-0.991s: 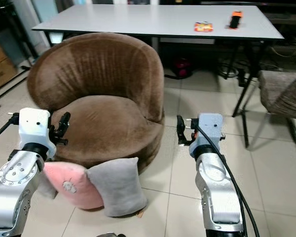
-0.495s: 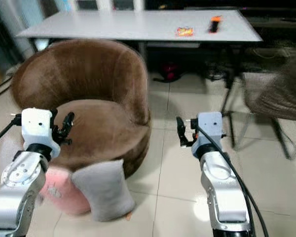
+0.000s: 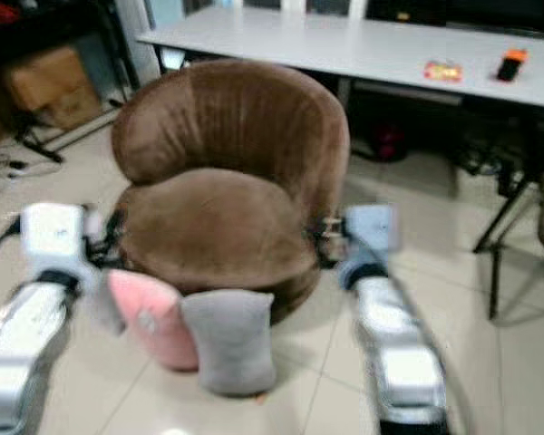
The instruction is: Move the pillow to the sofa from floor
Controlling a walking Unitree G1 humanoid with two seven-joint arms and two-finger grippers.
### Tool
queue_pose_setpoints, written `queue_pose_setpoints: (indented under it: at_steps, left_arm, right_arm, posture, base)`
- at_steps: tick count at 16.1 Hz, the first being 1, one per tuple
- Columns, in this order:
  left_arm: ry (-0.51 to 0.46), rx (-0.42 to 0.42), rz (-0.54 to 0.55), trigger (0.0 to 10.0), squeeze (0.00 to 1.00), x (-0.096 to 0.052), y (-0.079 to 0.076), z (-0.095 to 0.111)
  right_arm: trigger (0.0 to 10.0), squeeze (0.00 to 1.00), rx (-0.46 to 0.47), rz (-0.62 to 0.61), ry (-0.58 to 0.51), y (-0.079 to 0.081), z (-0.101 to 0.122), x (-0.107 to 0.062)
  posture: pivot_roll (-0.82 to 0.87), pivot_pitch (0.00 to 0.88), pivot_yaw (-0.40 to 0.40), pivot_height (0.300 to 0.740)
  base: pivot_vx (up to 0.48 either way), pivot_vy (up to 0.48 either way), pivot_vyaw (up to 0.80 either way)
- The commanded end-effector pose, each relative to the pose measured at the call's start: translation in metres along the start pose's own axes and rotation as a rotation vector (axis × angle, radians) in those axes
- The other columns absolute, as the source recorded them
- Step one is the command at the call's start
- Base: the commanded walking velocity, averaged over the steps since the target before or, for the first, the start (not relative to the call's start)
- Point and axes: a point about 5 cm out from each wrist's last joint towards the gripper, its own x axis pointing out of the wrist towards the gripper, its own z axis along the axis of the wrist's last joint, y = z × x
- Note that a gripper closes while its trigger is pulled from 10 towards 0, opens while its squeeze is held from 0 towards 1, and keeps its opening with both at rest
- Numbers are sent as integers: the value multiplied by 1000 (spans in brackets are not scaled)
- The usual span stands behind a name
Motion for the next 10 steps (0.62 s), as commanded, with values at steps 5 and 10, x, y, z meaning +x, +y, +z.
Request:
queue_pose_setpoints:
  at_steps: [5, 10]
  left_arm:
    - [-25, 2, -28, 10000, 0, 4, -4, 6]
    - [-27, 11, -27, 10000, 0, 4, -4, 6]
  right_arm:
    - [10000, 0, 23, -70, -36, -13, 7, -2]
    - [10000, 0, -34, -40, -66, -10, 11, -3]
  posture:
    - [-128, 0, 39, 740]
    - [-128, 0, 40, 740]
  base:
    - [320, 0, 0]
    - [321, 0, 0]
